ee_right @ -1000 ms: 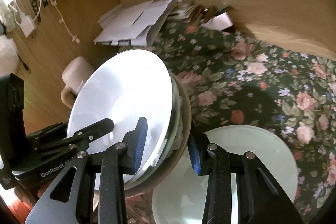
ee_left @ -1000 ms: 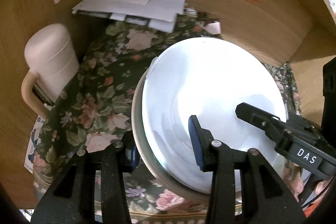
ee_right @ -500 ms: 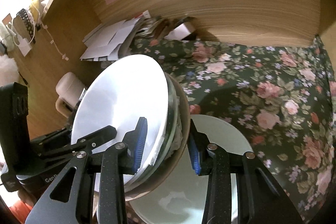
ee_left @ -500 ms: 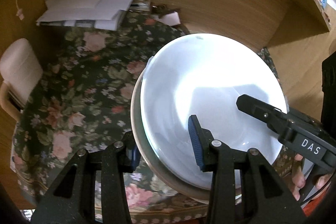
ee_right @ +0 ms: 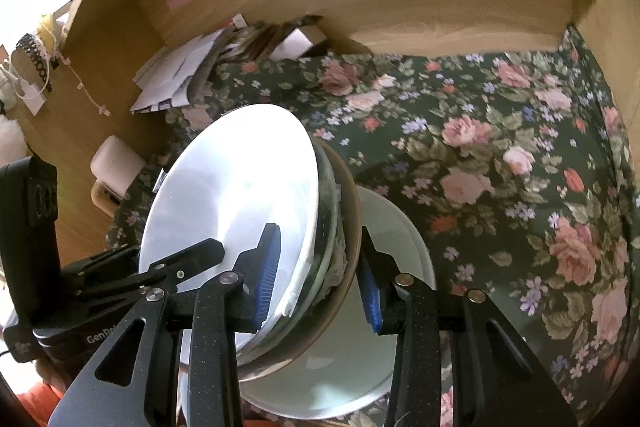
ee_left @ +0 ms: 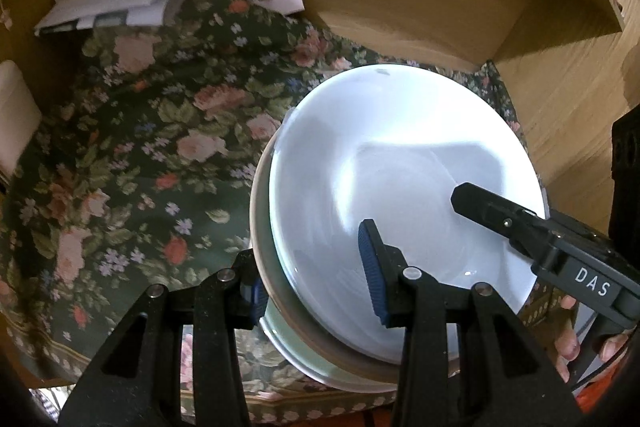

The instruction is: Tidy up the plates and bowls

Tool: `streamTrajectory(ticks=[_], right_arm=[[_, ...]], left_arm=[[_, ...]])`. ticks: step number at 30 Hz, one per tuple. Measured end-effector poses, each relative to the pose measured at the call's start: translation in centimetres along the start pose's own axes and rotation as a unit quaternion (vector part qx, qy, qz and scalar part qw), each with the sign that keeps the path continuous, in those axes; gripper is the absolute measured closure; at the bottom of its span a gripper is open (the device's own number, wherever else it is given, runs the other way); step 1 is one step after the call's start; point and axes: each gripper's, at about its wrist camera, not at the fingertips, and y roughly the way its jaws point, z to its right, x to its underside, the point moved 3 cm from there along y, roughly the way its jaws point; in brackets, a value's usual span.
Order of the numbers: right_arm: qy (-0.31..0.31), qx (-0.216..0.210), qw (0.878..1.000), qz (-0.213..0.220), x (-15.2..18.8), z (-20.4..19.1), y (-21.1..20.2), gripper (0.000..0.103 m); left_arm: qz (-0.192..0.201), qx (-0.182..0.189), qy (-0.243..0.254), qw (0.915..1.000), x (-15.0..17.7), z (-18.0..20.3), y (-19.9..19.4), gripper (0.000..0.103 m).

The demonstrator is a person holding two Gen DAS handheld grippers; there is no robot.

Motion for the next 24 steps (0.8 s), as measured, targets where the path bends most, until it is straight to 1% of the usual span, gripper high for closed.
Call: streamTrajectory(ticks=[9, 13, 15, 18, 19, 22, 24], right_arm=[[0.020, -0.005, 0.999, -0.026, 1.0, 1.5, 1.3, 0.070], [0.000, 0.007, 1.000, -0.018, 0.9, 1.1, 1.2, 0.070], [-0.002, 0.006, 1.000, -0.019, 0.9, 1.1, 1.2, 0.069], [-0.009, 0.003, 1.000, -0.017, 1.0, 1.0, 1.1, 0.067], [-0.013, 0.009, 1.000, -0.012, 0.9, 0.9, 0.9, 0.067], [-0.032, 0.033, 0.999, 0.007, 0.8, 0.3, 0.1, 0.067], [-0.037, 0.038, 0.998, 0.020, 0.5, 0.0, -0.8, 0.064]], left_arm=[[-0.024, 0.000, -0.010, 0.9997, 0.5, 0.2, 1.9, 0.063], [-0.027, 0.003, -0.009, 0.9996, 0.8, 0.1, 2.4, 0.063], [-0.026, 0.005, -0.008, 0.9996, 0.8, 0.0, 2.3, 0.063], [-0.008, -0.007, 0.000, 0.9999, 0.7, -0.1, 1.8, 0.063], [0.001, -0.015, 0.004, 0.9999, 0.7, -0.1, 1.5, 0.063], [0.011, -0.016, 0.005, 0.9998, 0.5, -0.3, 0.6, 0.062], [0.022, -0.021, 0.004, 0.9995, 0.2, -0.5, -0.2, 0.062]])
